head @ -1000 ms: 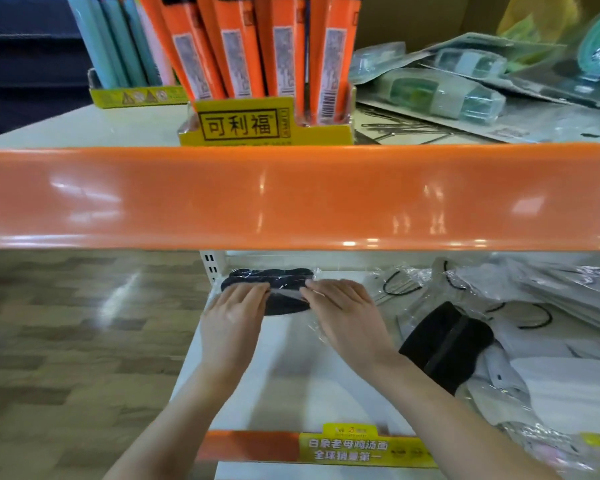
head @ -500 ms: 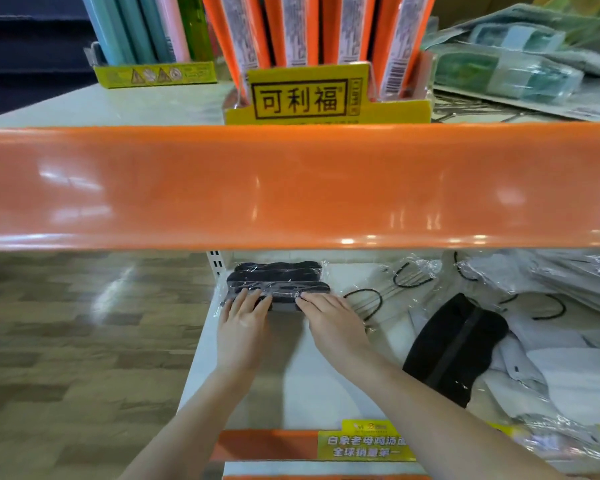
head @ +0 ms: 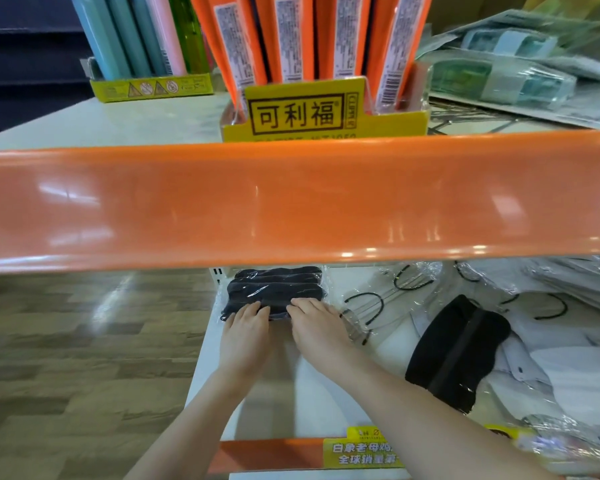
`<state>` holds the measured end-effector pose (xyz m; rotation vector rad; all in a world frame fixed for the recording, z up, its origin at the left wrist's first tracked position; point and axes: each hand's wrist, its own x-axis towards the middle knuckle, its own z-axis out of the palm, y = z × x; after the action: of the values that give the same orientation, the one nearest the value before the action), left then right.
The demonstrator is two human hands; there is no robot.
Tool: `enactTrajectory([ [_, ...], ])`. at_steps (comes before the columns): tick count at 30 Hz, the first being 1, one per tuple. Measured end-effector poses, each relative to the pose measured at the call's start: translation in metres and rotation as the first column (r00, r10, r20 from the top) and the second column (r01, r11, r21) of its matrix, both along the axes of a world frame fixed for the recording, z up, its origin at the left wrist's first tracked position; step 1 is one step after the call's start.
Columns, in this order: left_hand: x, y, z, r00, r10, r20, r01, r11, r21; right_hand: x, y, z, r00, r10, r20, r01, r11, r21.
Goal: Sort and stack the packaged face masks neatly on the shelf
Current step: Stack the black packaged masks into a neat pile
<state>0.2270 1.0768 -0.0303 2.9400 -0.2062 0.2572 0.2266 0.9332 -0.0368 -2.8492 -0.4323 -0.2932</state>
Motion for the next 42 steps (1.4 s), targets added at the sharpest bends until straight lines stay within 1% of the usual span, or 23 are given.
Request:
enactTrajectory([
  [1, 0.0, -0.003, 0.001, 1.0, -0.008, -0.018, 0.007, 0.999, -0.04, -0.001, 0.001, 0.001, 1.0, -0.002, -0.017, 0.002, 1.0, 0.009],
  [3, -0.003, -0.008, 0.002, 0.997, 0.019, -0.079, -0.025, 0.997, -0.072, -0.001, 0.001, 0.002, 0.997, 0.014, -0.071, -0.014, 1.0, -0.002],
  [6, -0.005, -0.009, -0.005, 0.994, 0.035, -0.105, -0.046, 0.994, -0.101, -0.005, -0.002, 0.011, 0.992, 0.047, -0.121, -0.049, 0.999, -0.014],
  [9, -0.009, -0.011, -0.001, 0.999, 0.015, -0.041, -0.018, 0.997, -0.072, -0.013, -0.012, 0.021, 0.993, 0.076, -0.089, -0.076, 0.997, 0.003],
  [10, -0.011, -0.016, 0.003, 0.999, 0.004, -0.052, -0.007, 0.998, -0.063, -0.017, -0.016, 0.022, 0.995, 0.07, -0.077, -0.068, 0.997, 0.021],
  [12, -0.017, -0.027, 0.009, 1.0, -0.002, -0.026, -0.001, 0.995, -0.098, -0.027, -0.027, 0.025, 0.998, 0.054, -0.043, -0.05, 0.996, 0.073],
  [14, -0.028, -0.042, 0.012, 0.998, -0.068, 0.005, 0.068, 0.988, -0.14, -0.04, -0.042, 0.029, 0.999, 0.018, -0.046, -0.013, 0.994, 0.11],
  [16, -0.039, -0.059, 0.011, 0.988, -0.139, 0.069, 0.149, 0.972, -0.183, -0.053, -0.061, 0.033, 0.997, -0.011, -0.076, 0.02, 0.994, 0.106],
  [18, -0.052, -0.078, 0.012, 0.969, -0.216, 0.115, 0.235, 0.953, -0.19, -0.069, -0.08, 0.037, 0.996, -0.069, -0.054, 0.074, 0.994, 0.085],
  [20, -0.066, -0.101, 0.017, 0.955, -0.279, 0.1, 0.294, 0.931, -0.214, -0.085, -0.1, 0.04, 0.993, -0.12, -0.002, 0.12, 0.991, 0.051],
  [22, -0.075, -0.122, 0.019, 0.944, -0.318, 0.085, 0.329, 0.919, -0.218, -0.101, -0.124, 0.038, 0.985, -0.169, 0.025, 0.166, 0.983, 0.075],
  [23, -0.08, -0.132, 0.021, 0.94, -0.332, 0.073, 0.34, 0.914, -0.223, -0.108, -0.135, 0.036, 0.982, -0.187, 0.008, 0.186, 0.98, 0.063],
  [25, -0.086, -0.148, 0.019, 0.928, -0.364, 0.077, 0.371, 0.903, -0.215, -0.12, -0.154, 0.037, 0.979, -0.2, -0.037, 0.199, 0.979, -0.034],
  [27, -0.092, -0.161, 0.014, 0.915, -0.403, 0.028, 0.401, 0.895, -0.197, -0.13, -0.167, 0.035, 0.966, -0.235, -0.109, 0.228, 0.971, -0.077],
  [29, -0.097, -0.172, 0.009, 0.905, -0.425, -0.019, 0.411, 0.885, -0.22, -0.138, -0.173, 0.032, 0.953, -0.274, -0.126, 0.256, 0.956, -0.142],
  [30, -0.1, -0.175, 0.007, 0.903, -0.429, -0.019, 0.415, 0.884, -0.217, -0.141, -0.174, 0.028, 0.949, -0.288, -0.127, 0.267, 0.95, -0.162],
  [33, -0.107, -0.18, 0.006, 0.896, -0.443, -0.035, 0.425, 0.878, -0.221, -0.144, -0.177, 0.018, 0.951, -0.291, -0.1, 0.279, 0.953, -0.121],
  [36, -0.111, -0.182, 0.007, 0.899, -0.438, -0.006, 0.428, 0.881, -0.204, -0.143, -0.181, 0.014, 0.947, -0.305, -0.102, 0.3, 0.952, -0.065],
  [39, -0.111, -0.183, 0.006, 0.902, -0.431, 0.011, 0.425, 0.885, -0.188, -0.141, -0.182, 0.013, 0.947, -0.314, -0.068, 0.314, 0.949, -0.019],
  [42, -0.111, -0.184, 0.002, 0.899, -0.438, 0.031, 0.435, 0.88, -0.189, -0.141, -0.181, 0.01, 0.948, -0.313, -0.054, 0.313, 0.95, -0.004],
])
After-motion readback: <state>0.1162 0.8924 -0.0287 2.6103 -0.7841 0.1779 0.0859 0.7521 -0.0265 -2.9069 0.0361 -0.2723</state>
